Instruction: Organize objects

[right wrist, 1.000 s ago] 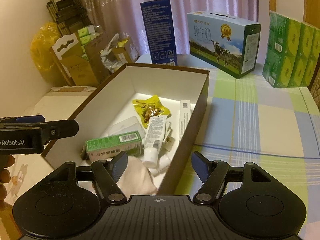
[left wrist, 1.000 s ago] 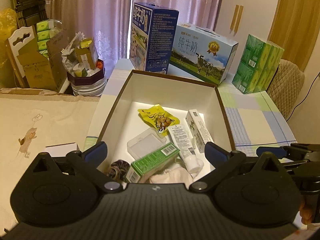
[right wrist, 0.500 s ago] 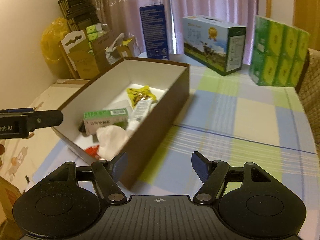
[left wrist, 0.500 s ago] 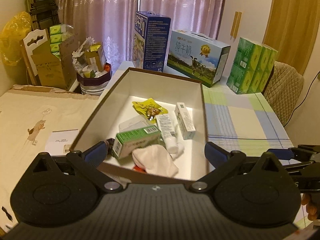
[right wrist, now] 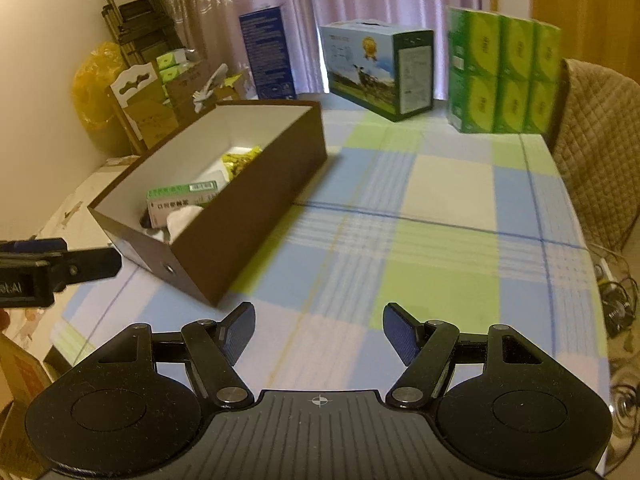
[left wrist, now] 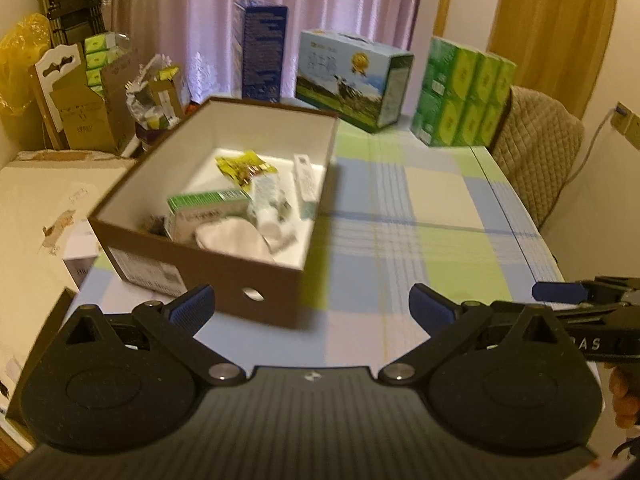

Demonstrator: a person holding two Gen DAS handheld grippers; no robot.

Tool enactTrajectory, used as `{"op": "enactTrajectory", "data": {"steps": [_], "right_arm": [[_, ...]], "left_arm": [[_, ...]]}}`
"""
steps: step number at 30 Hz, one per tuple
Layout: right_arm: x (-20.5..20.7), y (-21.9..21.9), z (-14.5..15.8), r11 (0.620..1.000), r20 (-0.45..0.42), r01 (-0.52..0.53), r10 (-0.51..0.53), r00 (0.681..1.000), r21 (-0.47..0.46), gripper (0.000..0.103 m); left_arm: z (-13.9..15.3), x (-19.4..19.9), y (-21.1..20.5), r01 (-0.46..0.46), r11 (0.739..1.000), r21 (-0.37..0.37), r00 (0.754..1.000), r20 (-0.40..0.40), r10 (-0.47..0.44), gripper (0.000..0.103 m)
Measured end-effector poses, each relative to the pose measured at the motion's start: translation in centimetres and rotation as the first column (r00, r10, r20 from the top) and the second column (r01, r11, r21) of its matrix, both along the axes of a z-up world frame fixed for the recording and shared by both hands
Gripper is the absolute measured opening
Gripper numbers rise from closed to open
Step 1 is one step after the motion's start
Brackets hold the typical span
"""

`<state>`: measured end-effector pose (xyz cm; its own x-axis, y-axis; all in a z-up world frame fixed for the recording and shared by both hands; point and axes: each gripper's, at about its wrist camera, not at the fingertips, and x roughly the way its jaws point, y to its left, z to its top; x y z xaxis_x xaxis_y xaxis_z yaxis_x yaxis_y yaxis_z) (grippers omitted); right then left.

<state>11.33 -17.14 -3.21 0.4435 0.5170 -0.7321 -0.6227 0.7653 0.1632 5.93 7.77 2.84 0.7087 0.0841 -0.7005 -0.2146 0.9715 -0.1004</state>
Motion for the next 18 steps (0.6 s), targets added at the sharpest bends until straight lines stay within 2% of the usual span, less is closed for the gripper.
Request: {"op": "enactTrajectory", "data": {"steps": [8, 18], "right_arm": [[-2.2, -5.1, 0.0, 1.0, -0.029, 0.021, -0.02, 0.999, 0.008, 0.068], [-4.6, -9.4, 0.2, 0.999, -0.047, 0.031, -0.03, 0.998, 0.027, 0.068]], "left_arm": [[-1.4, -2.2, -4.8, 0.041, 0.999, -0.018, 0.998, -0.05, -0.041, 0.102], [-2.3, -4.3, -8.9, 0.057, 0.998, -0.022, 0.995, -0.081, -0.058, 0.101]]}}
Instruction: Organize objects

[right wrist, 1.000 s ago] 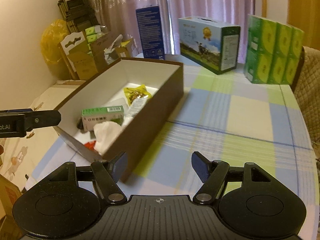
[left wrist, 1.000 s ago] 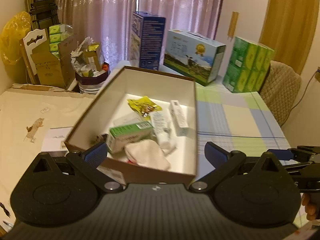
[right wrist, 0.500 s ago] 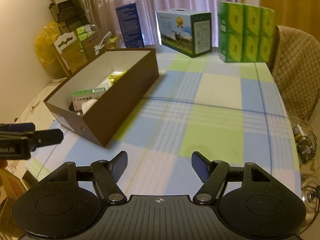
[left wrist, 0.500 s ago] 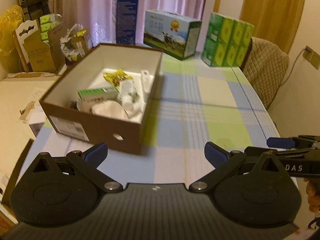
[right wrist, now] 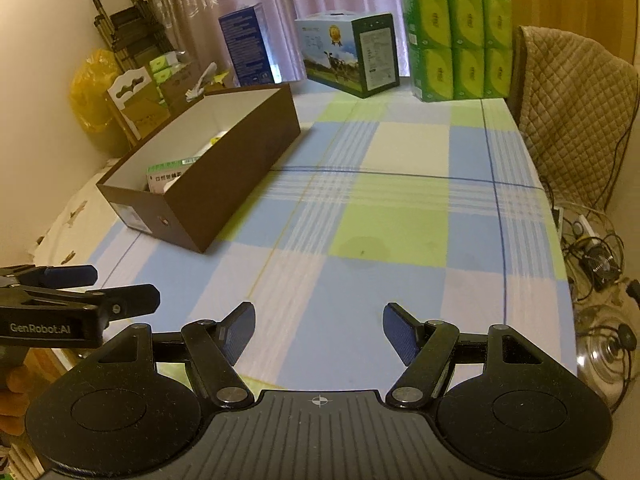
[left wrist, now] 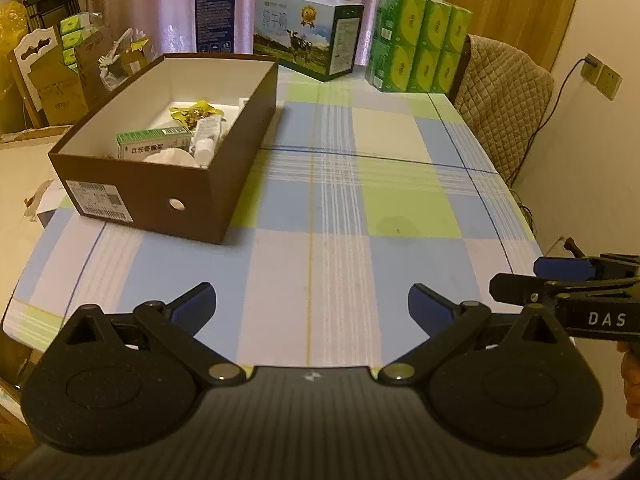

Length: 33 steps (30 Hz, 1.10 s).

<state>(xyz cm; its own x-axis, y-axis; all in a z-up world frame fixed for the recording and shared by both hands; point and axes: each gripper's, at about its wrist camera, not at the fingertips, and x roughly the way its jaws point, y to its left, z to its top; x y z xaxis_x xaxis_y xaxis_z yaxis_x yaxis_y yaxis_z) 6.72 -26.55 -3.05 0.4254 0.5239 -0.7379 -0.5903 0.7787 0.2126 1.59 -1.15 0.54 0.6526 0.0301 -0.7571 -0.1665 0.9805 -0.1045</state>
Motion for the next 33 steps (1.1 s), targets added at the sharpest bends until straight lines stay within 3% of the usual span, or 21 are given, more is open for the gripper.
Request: {"op": "enactTrajectory", "data": {"steps": [10, 33], "right_arm": [[-1.4, -2.5, -0.2, 1.0, -0.016, 0.002, -0.001, 1.0, 0.009, 0.068], [-1.7, -3.5, -0.2, 1.0, -0.015, 0.004, -0.004, 1.0, 0.007, 0.068]], "left_arm": [[-0.4, -1.5, -2.1, 0.003, 1.0, -0.002, 1.0, -0.015, -0.003, 0.1], [-0.3, -1.9, -2.9, -0.006, 1.0, 0.005, 1.0, -0.017, 0.006, 0.1]]}}
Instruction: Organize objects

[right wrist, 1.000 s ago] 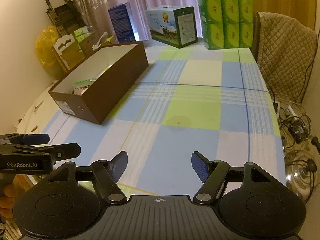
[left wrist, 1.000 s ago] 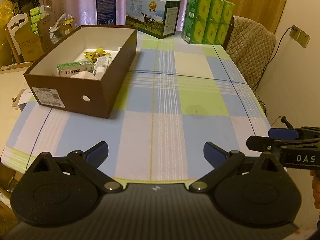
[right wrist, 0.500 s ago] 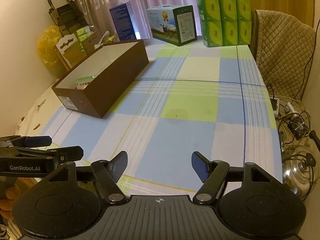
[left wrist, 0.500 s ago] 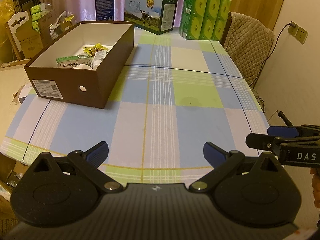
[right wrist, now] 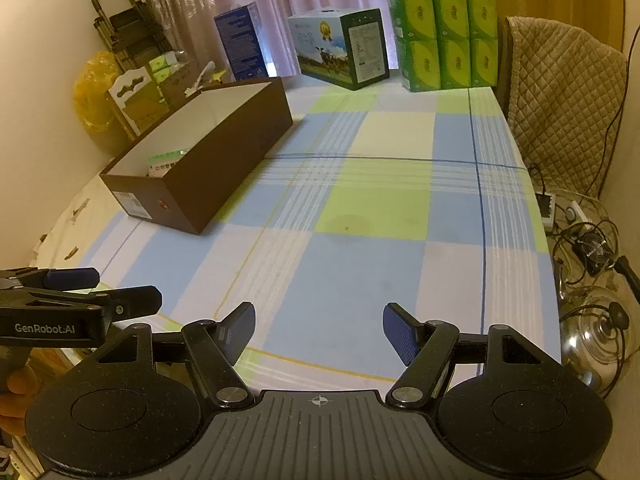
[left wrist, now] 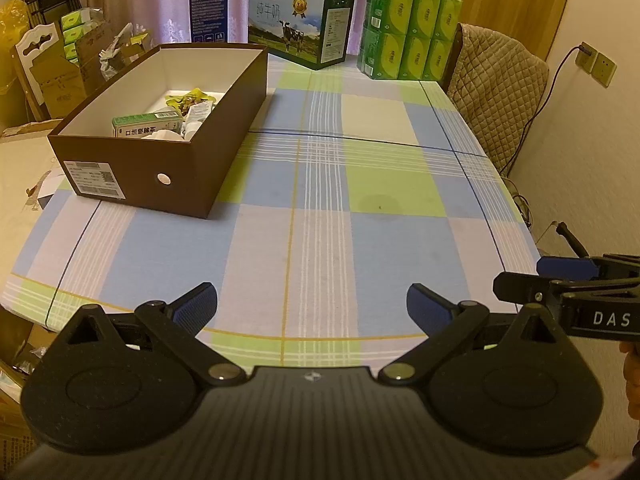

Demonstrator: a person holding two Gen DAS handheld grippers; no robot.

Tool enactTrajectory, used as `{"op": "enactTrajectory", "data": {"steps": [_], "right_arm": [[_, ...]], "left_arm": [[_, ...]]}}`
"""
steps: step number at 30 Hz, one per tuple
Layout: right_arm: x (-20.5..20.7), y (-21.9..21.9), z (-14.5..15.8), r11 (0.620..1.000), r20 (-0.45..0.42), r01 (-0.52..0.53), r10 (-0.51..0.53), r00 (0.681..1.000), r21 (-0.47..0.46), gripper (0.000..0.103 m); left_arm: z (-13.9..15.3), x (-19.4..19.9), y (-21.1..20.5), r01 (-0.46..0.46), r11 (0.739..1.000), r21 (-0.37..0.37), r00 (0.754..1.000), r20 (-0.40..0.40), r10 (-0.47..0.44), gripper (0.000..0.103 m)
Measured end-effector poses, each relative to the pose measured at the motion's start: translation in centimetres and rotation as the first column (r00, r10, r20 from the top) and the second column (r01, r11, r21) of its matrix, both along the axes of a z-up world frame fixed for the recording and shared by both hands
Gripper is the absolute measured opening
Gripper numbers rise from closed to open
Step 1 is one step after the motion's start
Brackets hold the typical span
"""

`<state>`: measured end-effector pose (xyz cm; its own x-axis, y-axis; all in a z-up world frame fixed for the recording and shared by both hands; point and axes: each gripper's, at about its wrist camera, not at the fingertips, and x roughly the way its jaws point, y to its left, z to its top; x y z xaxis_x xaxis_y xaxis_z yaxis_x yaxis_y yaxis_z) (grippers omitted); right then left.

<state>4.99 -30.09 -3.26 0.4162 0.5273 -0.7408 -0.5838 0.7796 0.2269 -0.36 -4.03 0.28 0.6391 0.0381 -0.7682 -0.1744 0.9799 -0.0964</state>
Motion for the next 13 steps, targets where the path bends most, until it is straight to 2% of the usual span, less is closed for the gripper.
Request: {"op": "enactTrajectory", "data": {"steps": [13], "right_arm": [[0.02, -0.02, -0.06, 1.0, -0.003, 0.001, -0.001, 1.0, -0.001, 0.068]], "left_arm": [[-0.07, 0.12, -0.35, 0.003, 1.0, 0.005, 1.0, 0.005, -0.003, 0.1]]}}
